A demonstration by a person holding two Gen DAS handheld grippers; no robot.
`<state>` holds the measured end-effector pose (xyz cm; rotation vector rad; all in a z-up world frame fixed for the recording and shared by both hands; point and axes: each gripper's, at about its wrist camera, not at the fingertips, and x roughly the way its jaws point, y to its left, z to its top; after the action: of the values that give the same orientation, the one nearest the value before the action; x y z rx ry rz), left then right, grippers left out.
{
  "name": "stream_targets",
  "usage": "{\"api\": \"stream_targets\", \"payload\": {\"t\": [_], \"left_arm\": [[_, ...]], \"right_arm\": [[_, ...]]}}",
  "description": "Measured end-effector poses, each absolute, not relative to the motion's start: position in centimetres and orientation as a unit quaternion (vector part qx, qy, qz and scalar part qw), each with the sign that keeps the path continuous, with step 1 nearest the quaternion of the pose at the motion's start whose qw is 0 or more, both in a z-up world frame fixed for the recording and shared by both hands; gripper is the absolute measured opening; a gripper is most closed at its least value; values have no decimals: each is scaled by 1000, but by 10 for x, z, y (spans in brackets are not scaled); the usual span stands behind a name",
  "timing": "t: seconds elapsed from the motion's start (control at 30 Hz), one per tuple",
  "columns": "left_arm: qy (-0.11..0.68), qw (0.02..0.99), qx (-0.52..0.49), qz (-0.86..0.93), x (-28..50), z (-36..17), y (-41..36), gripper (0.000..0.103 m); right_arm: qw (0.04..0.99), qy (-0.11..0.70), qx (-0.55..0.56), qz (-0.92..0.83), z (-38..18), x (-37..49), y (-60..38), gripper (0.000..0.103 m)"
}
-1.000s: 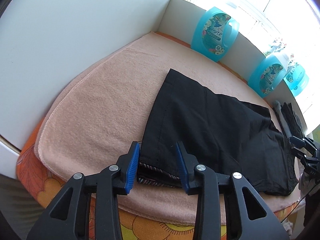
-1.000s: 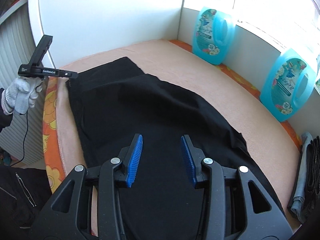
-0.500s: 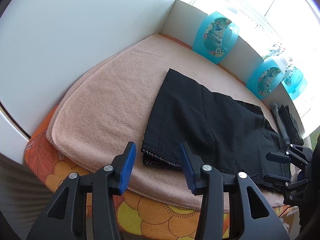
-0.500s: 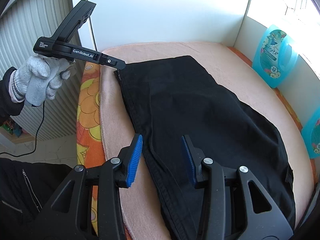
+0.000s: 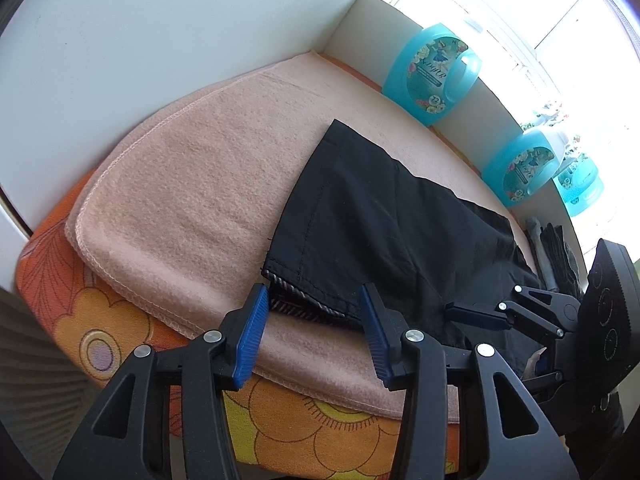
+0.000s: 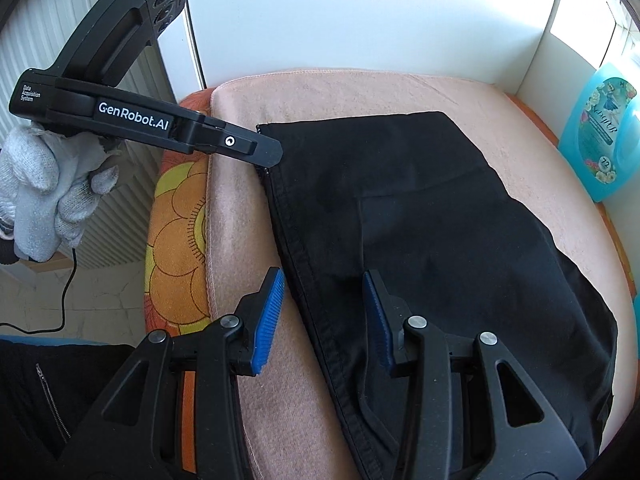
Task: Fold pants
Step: 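Smooth the folded trouser edge with the left tool, then grasp the folded trouser hem edge with the left tool while the right tool grasps beside it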
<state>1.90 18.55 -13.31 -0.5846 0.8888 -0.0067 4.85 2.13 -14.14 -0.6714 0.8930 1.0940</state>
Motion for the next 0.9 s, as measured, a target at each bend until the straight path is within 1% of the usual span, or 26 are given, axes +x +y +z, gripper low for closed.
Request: {"api": "stream_targets", "payload": {"t": [0.23, 0.33, 0.37, 0.43, 0.73, 0.8, 0.83, 0.87, 0.9], "left_arm": [[400, 867, -296, -25, 9, -131, 180, 44], [394, 860, -323, -37, 9, -131, 189, 44], [394, 858, -327, -39, 10, -131, 192, 44], [396, 858, -325, -43, 13, -131, 193, 44], [391, 857, -333, -48, 16, -127, 197, 44], [389, 857, -335, -50, 16, -127, 198, 44], [388, 856, -336, -51, 16, -127, 198, 44], [389, 856, -336, -51, 16, -127, 199, 44], [389, 857, -335, -49, 15, -127, 199, 44]], "right_arm": [[714, 410, -301, 481, -146, 52, 16, 42], [716, 396, -292, 496, -137, 48, 17, 43], [714, 392, -292, 500, -136, 46, 20, 49], [712, 385, -294, 509, -134, 42, 28, 55], [708, 370, -324, 506, -150, 42, 71, 55], [714, 376, -317, 499, -153, 48, 72, 50], [715, 380, -310, 498, -154, 51, 72, 46], [717, 382, -305, 496, -154, 54, 71, 40], [719, 385, -302, 493, -155, 57, 70, 37]]}}
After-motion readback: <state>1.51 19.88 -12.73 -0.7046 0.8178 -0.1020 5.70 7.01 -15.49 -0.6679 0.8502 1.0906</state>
